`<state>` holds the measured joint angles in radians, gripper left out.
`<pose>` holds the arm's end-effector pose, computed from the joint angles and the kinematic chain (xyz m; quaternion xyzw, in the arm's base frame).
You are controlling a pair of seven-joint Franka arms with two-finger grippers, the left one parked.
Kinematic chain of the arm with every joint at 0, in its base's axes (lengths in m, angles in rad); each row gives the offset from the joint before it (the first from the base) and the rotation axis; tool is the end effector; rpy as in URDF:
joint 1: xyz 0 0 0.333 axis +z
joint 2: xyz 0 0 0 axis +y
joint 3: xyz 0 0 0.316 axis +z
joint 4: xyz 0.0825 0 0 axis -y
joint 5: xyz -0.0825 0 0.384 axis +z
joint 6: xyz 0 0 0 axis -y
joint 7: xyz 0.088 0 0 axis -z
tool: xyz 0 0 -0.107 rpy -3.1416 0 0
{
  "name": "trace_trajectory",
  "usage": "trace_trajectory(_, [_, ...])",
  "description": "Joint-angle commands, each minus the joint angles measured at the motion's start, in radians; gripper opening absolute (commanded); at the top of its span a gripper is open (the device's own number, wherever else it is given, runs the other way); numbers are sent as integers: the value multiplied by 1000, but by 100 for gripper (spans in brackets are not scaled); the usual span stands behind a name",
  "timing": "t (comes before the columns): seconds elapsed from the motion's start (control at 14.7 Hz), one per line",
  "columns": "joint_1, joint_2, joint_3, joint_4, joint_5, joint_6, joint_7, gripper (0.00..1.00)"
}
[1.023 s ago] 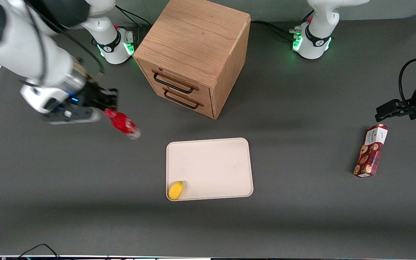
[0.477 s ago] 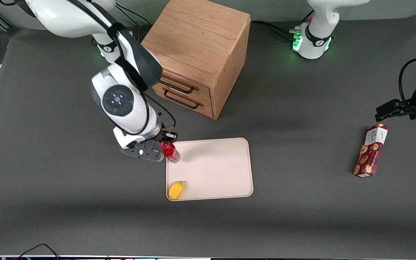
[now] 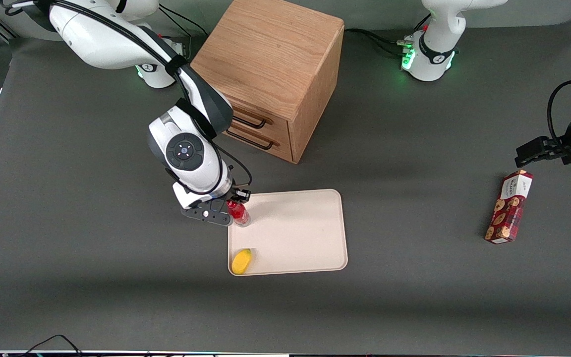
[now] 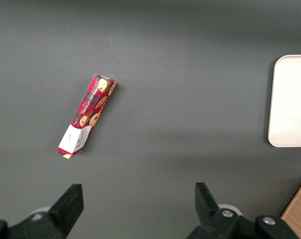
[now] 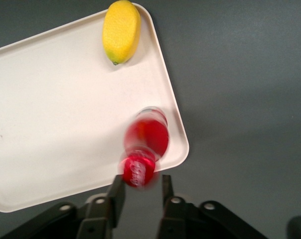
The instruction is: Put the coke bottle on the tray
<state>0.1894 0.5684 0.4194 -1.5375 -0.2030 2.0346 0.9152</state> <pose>0.5983 0.3495 0.3432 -0.9906 0.1346 0.0212 0.0083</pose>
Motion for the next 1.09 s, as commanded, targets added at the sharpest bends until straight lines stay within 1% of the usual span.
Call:
trace_trajectory(0.0, [-13,-16,13,43,-26,-48,27,100])
trace_trajectory(0.14, [-10,-41,13,152,-26,-185,19,100])
trace_trajectory(0.2, [-10,-70,13,198,-26,-253,-14,100])
trace_trajectory(0.27, [-16,-109,13,239,-24,-316,-68,100])
trace_trajectory(0.41, [-28,-215,-7,269,-15,-442,-206,100])
trace_trajectory(0.48, [-45,-281,-36,266,-7,-508,-296,100])
trace_trajectory(0.55, [-50,-339,-95,257,25,-577,-388,100])
trace_trajectory(0.61, [-48,-396,-181,243,95,-623,-486,100])
trace_trajectory(0.68, [-39,-471,-282,181,149,-635,-594,100])
trace_trajectory(0.75, [-35,-545,-362,74,171,-622,-696,100])
trace_trajectory(0.82, [-34,-615,-411,-41,172,-569,-764,100])
trace_trajectory(0.89, [-34,-683,-439,-159,172,-506,-800,100])
trace_trajectory(1.02, [-36,-781,-479,-362,171,-365,-818,100])
